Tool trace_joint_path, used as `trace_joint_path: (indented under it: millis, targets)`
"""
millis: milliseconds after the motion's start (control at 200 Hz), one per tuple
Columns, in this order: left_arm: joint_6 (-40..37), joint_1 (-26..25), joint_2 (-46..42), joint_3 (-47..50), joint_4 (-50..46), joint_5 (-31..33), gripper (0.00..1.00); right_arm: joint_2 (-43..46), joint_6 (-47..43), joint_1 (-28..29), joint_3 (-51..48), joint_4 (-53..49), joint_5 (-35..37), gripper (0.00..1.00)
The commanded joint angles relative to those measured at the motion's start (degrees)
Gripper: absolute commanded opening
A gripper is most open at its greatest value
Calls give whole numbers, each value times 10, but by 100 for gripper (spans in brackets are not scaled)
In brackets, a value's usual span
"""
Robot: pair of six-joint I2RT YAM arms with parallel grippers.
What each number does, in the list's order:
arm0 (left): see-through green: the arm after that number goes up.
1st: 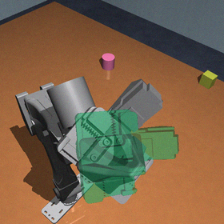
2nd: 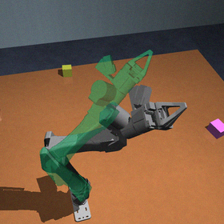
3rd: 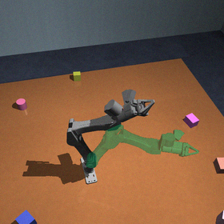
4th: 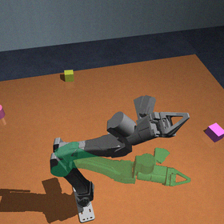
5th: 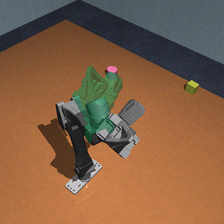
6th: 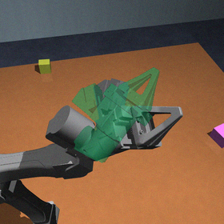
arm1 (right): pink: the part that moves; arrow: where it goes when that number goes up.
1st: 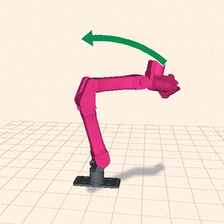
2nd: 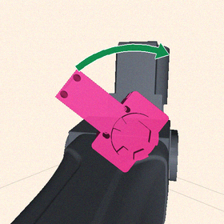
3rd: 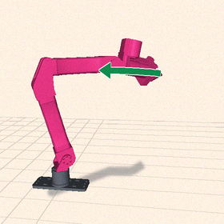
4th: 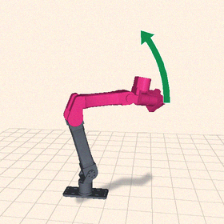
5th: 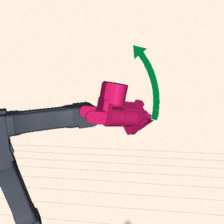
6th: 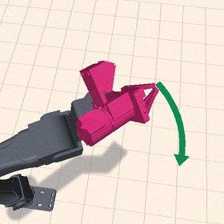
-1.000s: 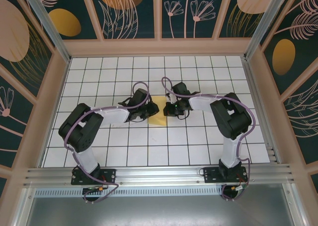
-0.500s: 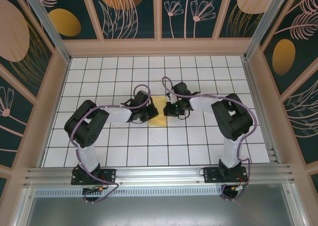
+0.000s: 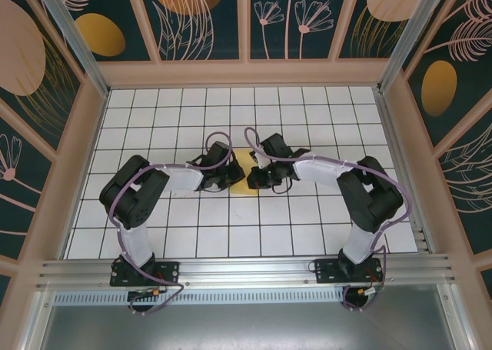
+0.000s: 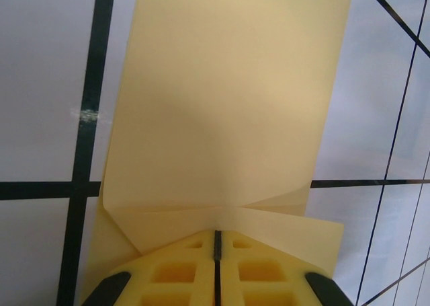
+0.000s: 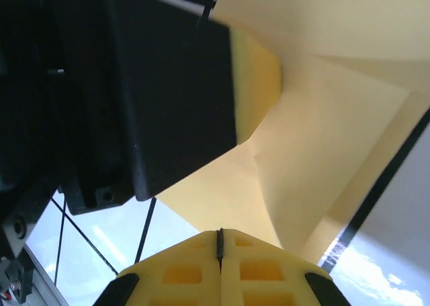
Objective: Fold a paper plane with a square sheet of paper (pick it up from the middle)
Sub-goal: Fold the triangle a second time at the center of the table.
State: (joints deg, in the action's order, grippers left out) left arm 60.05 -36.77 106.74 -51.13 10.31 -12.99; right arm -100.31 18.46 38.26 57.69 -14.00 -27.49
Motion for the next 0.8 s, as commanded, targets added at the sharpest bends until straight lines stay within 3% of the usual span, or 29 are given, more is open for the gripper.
trace_joint_path:
  millis: [0, 791]
  targets:
    - [8, -6, 24, 21, -37, 19, 10, -17, -8, 1, -6, -15, 1, 5]
    - [8, -6, 29, 15, -61, 39, 10, -47, -14, 2, -6, -44, 51, 5]
